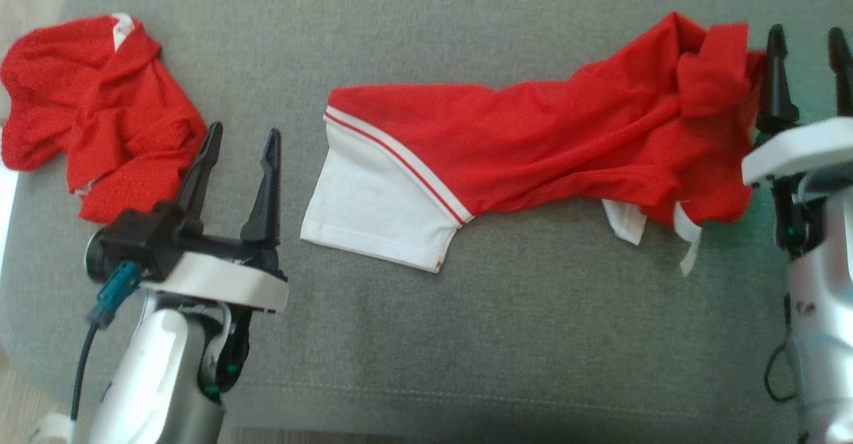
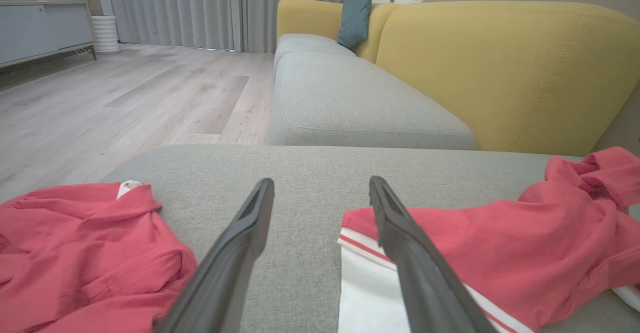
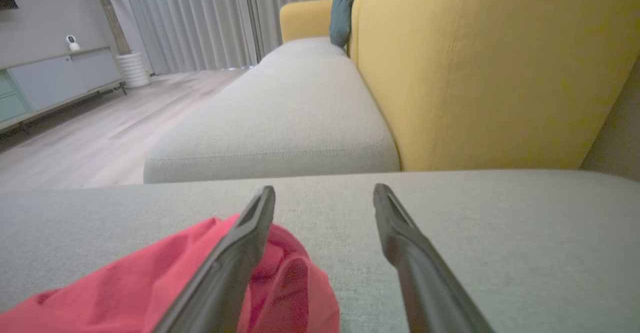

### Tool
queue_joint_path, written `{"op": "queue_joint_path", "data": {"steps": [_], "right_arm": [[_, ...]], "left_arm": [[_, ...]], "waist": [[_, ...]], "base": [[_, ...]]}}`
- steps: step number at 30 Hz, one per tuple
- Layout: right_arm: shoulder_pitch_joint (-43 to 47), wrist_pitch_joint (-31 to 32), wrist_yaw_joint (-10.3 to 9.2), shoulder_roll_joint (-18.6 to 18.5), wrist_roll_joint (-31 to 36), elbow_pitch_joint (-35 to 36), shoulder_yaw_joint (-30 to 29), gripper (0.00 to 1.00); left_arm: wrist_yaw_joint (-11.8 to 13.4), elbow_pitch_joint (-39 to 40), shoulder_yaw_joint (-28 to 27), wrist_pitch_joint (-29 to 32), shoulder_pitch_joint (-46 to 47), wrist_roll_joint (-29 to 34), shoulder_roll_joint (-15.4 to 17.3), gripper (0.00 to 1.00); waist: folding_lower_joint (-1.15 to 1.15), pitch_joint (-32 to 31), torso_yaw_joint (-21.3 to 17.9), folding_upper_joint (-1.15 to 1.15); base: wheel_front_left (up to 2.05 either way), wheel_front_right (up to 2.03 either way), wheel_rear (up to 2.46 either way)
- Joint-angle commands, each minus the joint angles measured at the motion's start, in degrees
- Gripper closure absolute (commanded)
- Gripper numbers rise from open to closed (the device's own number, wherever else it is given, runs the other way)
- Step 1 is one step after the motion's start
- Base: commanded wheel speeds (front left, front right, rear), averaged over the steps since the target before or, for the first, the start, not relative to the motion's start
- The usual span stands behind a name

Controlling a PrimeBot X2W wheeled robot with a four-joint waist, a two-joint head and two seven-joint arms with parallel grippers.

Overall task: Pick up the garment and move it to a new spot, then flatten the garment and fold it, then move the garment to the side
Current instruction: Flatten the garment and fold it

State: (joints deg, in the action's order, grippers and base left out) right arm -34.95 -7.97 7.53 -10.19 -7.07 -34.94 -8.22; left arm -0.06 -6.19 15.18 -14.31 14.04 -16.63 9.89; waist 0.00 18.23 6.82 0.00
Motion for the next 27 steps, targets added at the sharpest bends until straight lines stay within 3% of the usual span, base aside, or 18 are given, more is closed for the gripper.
{"op": "queue_joint_path", "data": {"steps": [1,8,17,27], "right_arm": [[2.20,-1.85,-0.04,-0.71,0.32,4.04,0.79,0.00],[11.45,-1.68,-0.04,0.73,1.21,15.36,1.61,0.00],[29.89,4.67,-0.04,5.66,0.80,33.37,5.18,0.00],[37.80,8.10,-0.04,7.23,-0.49,40.29,7.55,0.00]], "left_arm": [[-0.23,1.22,-2.89,-0.69,-0.30,0.76,0.71,0.00],[-0.22,0.62,-3.29,-0.69,-2.74,1.47,1.06,0.00],[0.50,0.77,-2.85,-0.30,-6.55,1.74,1.79,0.00],[0.92,2.19,-2.34,0.85,-8.25,1.19,2.27,0.00]], "waist": [[0.00,-2.14,-1.00,0.00],[0.00,-6.19,-2.65,0.00],[0.00,-11.22,-4.31,0.00],[0.00,-12.56,-5.07,0.00]], "base": [[0.00,0.00,0.00],[0.00,0.00,0.00],[0.00,0.00,0.00],[0.00,0.00,0.00]]}}
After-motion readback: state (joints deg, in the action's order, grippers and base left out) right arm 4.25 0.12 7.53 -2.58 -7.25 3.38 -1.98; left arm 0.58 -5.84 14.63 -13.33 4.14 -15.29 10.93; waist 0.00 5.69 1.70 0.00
